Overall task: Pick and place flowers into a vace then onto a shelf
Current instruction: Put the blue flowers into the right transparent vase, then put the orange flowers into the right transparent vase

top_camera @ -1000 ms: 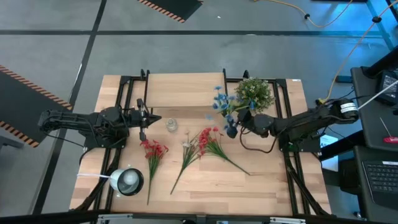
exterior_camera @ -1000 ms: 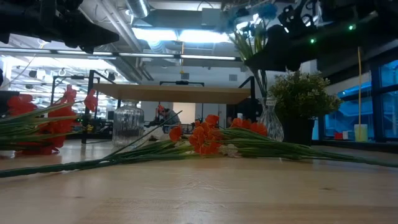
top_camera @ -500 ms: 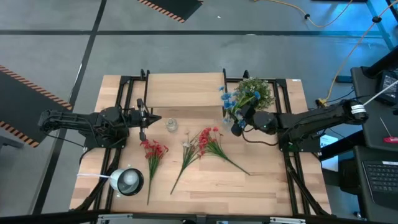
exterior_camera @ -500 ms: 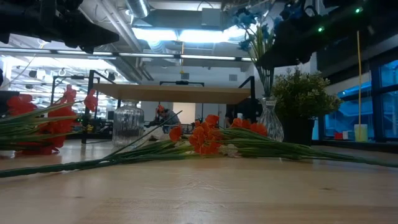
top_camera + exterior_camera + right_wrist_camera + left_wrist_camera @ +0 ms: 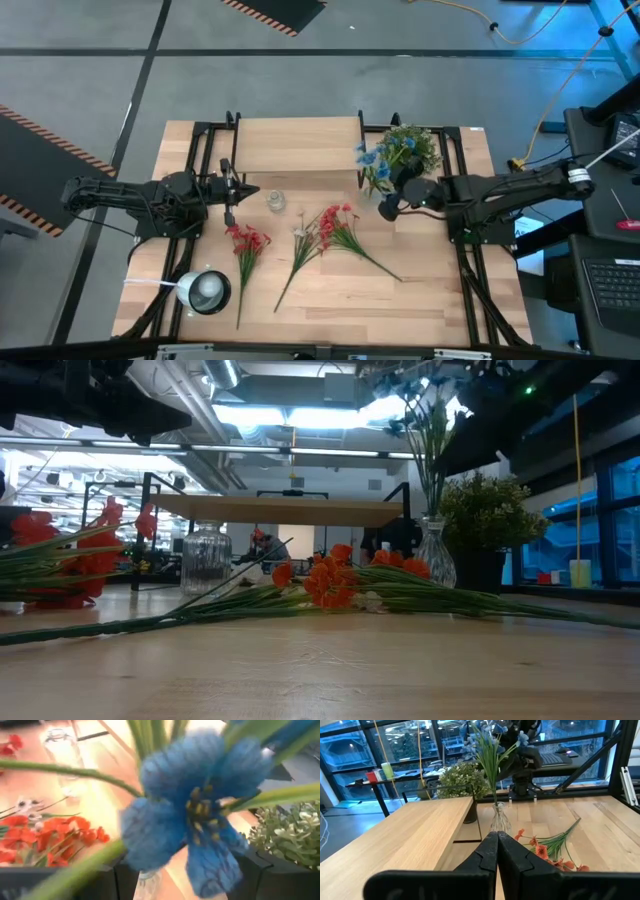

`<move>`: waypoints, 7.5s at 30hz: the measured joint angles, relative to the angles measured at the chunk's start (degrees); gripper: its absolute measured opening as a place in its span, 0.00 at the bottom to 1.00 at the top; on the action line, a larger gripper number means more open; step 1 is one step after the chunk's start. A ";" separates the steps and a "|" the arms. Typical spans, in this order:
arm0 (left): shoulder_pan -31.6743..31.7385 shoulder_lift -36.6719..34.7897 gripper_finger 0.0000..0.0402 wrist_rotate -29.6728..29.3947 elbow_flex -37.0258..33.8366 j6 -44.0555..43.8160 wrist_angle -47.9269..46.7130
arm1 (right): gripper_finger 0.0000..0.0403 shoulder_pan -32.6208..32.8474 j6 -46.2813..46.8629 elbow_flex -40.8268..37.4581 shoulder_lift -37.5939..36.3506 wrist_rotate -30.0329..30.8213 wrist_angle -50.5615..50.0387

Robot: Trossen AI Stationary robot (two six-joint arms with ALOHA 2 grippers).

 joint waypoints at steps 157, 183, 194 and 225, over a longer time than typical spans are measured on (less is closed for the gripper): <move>0.02 -0.01 0.01 0.00 0.00 -4.09 -4.33 | 0.59 22.04 31.67 14.47 46.72 -8.35 -2.47; 0.01 0.00 0.01 0.00 0.00 -4.09 -5.05 | 0.25 21.72 30.16 15.97 47.04 -9.03 -2.10; 0.02 0.00 0.01 0.00 0.00 -4.09 -5.03 | 0.03 21.70 30.15 15.97 47.06 -8.36 -2.44; 0.02 0.00 0.01 -0.02 0.00 -4.09 -5.01 | 0.02 30.75 19.80 15.95 25.07 17.06 0.57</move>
